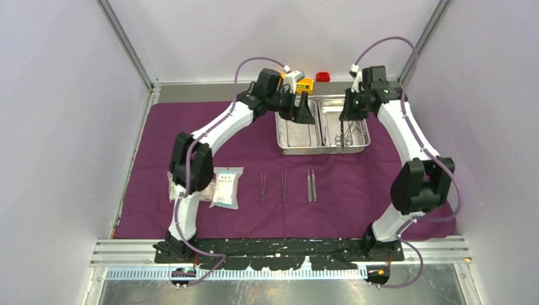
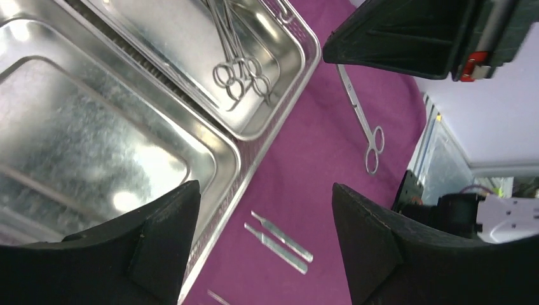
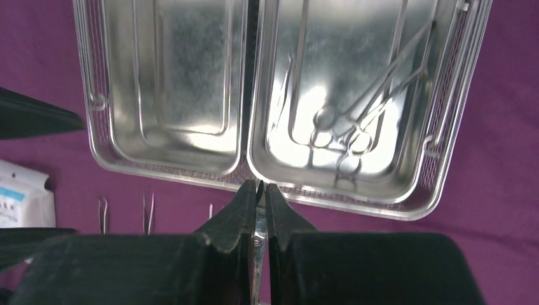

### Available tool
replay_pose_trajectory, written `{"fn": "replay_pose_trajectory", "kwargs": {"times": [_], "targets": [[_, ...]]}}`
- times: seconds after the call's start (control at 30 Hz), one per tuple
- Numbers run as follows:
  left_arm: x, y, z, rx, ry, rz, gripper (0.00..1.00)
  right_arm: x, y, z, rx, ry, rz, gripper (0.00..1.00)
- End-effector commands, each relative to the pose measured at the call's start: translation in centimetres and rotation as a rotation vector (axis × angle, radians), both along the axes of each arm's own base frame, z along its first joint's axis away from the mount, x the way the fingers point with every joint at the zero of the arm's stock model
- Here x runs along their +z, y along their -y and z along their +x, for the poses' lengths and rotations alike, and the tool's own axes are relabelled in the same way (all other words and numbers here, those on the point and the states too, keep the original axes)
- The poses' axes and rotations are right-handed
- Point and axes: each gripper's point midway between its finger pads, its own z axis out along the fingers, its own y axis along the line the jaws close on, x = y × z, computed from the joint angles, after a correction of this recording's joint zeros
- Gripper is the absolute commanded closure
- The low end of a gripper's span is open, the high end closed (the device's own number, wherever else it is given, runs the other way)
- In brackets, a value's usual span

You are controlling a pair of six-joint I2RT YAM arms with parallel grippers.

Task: Open and lay out the surgical kit
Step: Place the medical item in the surgical kit.

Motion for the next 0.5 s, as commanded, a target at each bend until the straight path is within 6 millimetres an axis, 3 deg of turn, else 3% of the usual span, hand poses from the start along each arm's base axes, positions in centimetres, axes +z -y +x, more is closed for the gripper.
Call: {"fn": "replay_pose_trajectory", "kwargs": {"times": [0.0, 0.27, 0.47], "targets": [[2.9, -3.5, -2.6, -0.027, 0.134, 0.077, 0.22, 0.7, 0.2, -3.7, -0.003, 0.041, -0.002, 1.0], [3.0, -7.5, -5.2, 0.013, 0.198, 0.176, 0.2, -3.8, -1.7, -10.0, 0.045, -0.021, -0.06, 1.0], [3.5, -9.6, -6.2, 0.044, 0.269, 0.213, 0.19, -5.9, -1.5, -11.2, 0.028, -0.029, -0.088, 1.0]]}}
